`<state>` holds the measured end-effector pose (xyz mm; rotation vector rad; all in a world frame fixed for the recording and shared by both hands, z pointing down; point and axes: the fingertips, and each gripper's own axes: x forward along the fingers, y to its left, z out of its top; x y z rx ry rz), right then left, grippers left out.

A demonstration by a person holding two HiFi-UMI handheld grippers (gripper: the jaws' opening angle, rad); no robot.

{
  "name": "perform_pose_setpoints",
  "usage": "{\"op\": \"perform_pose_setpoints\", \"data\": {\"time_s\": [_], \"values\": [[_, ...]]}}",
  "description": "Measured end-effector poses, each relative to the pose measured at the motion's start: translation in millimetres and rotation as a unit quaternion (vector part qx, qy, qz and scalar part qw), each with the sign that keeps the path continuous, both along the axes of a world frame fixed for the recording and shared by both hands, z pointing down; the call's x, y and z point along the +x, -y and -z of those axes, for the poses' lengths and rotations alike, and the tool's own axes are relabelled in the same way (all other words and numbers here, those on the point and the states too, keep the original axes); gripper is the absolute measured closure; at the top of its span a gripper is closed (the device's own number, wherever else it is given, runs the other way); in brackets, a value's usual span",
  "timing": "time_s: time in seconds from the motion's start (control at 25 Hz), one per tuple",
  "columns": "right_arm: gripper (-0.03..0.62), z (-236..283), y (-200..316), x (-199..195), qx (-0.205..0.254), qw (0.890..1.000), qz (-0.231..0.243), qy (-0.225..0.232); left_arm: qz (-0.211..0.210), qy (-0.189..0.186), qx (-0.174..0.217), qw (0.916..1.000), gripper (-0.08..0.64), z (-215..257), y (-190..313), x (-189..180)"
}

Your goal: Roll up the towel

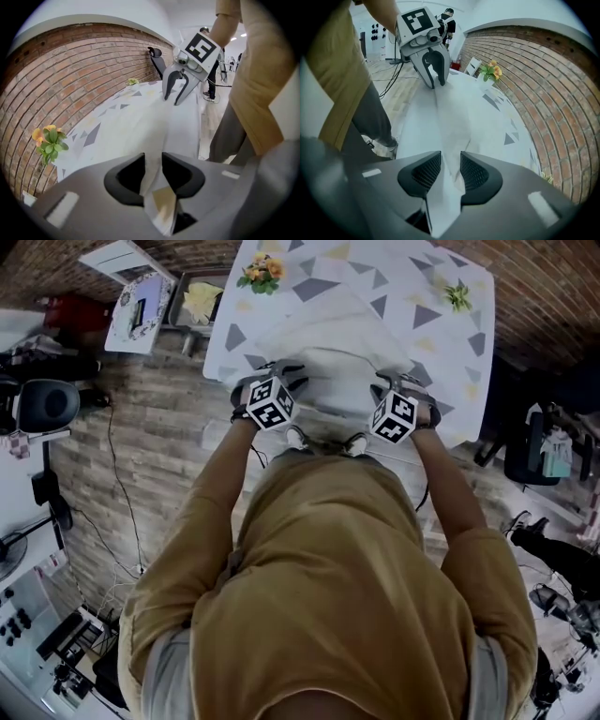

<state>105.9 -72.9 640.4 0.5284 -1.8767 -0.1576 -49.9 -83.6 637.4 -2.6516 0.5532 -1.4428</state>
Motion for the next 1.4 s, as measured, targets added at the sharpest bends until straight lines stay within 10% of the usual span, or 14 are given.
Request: {"op": "perform_pose_setpoints", "data": {"time_s": [0.36, 1.4], "values": [[0.492, -2, 3, 3, 0.001, 1.0, -0.006, 0.0, -0.019, 0.033, 0.016, 0.9991, 0.446, -9, -11, 1], [0.54, 44, 31, 9, -0.039, 0.994, -0.061, 0.087, 0.009, -0.074, -0.046, 0.9962, 0.485, 50, 18, 5]]}}
